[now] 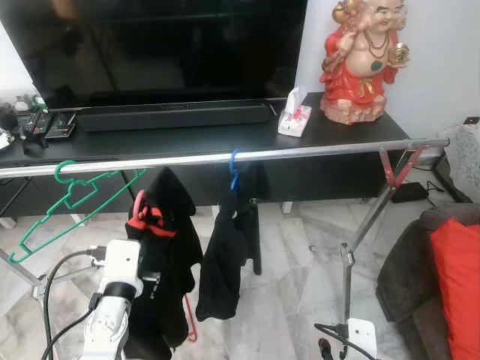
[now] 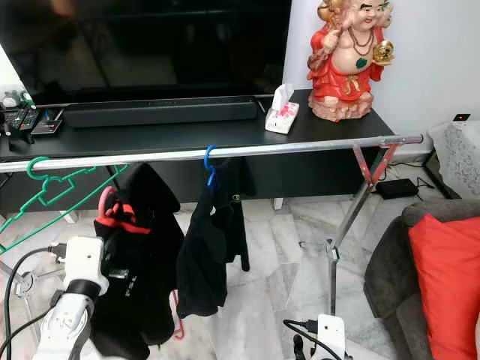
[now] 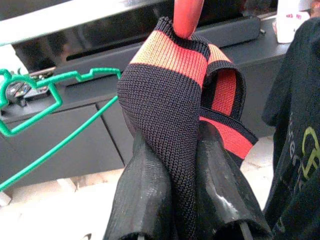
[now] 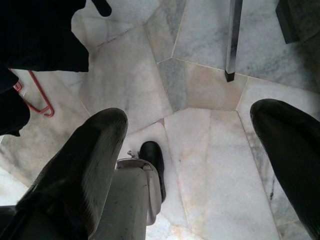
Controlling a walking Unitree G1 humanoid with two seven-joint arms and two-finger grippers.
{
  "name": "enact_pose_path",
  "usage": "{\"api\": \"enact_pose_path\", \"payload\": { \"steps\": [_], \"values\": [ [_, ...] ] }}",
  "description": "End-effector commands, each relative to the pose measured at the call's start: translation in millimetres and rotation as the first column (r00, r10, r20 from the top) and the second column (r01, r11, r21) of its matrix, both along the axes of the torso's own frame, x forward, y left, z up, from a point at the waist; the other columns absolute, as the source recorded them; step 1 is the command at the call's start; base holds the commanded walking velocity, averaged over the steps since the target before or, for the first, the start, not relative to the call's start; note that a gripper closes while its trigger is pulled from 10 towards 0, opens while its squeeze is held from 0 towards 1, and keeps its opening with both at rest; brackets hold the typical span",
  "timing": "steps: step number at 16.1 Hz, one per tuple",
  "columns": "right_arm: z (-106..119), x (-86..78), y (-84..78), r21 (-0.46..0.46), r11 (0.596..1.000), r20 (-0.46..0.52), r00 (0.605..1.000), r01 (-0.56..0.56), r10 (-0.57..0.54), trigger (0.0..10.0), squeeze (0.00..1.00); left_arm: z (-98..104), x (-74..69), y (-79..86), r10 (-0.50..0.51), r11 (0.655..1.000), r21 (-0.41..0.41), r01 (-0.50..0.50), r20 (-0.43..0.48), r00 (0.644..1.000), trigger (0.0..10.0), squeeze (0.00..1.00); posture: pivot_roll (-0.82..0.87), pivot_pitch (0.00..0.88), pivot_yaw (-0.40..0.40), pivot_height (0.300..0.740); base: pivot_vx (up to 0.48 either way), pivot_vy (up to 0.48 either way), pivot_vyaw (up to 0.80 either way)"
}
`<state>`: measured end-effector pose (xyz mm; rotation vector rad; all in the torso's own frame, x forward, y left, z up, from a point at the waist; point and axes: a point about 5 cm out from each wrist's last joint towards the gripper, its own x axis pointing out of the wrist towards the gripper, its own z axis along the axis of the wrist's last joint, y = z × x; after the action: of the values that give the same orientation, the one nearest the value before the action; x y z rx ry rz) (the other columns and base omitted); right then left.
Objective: Hang hanger
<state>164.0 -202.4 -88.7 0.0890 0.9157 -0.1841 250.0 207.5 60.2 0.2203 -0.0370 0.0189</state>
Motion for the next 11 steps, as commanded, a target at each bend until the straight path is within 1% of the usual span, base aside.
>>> {"api": "enact_pose_path", "payload": {
  "steps": [1, 7, 11],
  "values": [
    [-0.8, -1.4, -0.9, 0.0, 1.0, -0.014, 1.0, -0.005, 0.005, 10.0, 0.0, 8.3, 1.9, -1.7, -0.008, 1.0, 0.002, 0.008, 0.036, 0.999, 10.0, 0.0, -0.12, 0.0, 0.011, 0.74, 0.244, 0.0, 0.0],
    [-1.2, -1.6, 1.7, 0.002, 1.0, -0.015, 1.0, -0.01, 0.01, 10.0, 0.0, 10.0, 0.8, -0.6, -0.002, 1.0, 0.002, 0.002, 0.04, 0.999, 10.0, 0.0, -0.12, 0.0, 0.012, 0.74, 0.263, 0.0, 0.0],
    [-1.9, -1.3, 8.2, 0.006, 1.0, -0.011, 1.0, -0.018, 0.018, 10.0, 0.0, 11.0, 1.3, 0.4, -0.004, 1.0, 0.007, 0.004, 0.043, 0.999, 10.0, 0.0, -0.12, 0.0, 0.011, 0.74, 0.271, 0.0, 0.0]
  ]
}}
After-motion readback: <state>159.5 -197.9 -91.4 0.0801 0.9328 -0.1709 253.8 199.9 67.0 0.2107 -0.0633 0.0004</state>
